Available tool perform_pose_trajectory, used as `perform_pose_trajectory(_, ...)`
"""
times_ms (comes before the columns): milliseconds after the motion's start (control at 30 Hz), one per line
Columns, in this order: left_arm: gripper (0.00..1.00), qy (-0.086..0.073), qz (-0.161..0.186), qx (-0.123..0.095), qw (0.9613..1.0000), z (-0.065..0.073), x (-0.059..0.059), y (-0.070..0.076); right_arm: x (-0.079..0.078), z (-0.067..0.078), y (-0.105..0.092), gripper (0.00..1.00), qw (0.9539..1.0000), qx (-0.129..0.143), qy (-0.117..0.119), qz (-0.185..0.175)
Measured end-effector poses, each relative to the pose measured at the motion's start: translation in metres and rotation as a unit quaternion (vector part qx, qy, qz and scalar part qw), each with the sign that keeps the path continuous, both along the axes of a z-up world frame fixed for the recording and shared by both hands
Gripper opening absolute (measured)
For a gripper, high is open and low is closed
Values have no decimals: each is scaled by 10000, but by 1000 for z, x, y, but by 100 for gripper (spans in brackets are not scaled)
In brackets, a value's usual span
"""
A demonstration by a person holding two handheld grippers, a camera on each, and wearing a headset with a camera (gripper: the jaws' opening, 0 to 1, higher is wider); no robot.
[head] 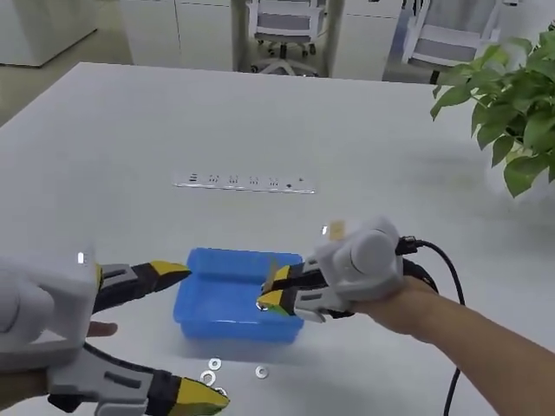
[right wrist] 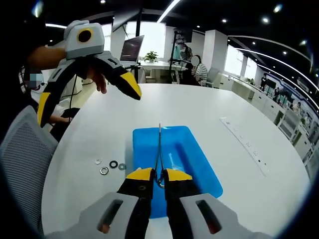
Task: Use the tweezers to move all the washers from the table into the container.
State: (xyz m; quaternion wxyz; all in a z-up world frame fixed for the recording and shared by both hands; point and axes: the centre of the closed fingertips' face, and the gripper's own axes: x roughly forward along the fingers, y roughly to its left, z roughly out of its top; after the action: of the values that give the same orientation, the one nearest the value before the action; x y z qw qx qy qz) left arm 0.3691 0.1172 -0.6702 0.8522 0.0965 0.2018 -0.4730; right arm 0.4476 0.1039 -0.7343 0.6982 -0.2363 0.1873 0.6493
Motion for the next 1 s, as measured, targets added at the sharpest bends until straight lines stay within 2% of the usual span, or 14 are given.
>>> perform_pose_trajectory(167,93,-3,13,32,10000,-2,10,1,2,-4,3,9,10000,-7,42,6)
perform_pose_trajectory(333,83,-3,-45,29,10000,-2,19,-1,3,-9,4,9,10000,-38,64,15)
perform_pose_trajectory(467,79,-25,-115,71,9999,-3,25,-4,4,-12,5,9,9999,-47,100,14)
perform_pose_trajectory(867,50,-240,-344,184,9990,-3,50,-15,1,-21,5,10,9997,-189,125,101)
perform_pose_trajectory(1000,41,-272,-413,141,9987,0,58,-19,0,-24,6,10,9995,-236,137,135)
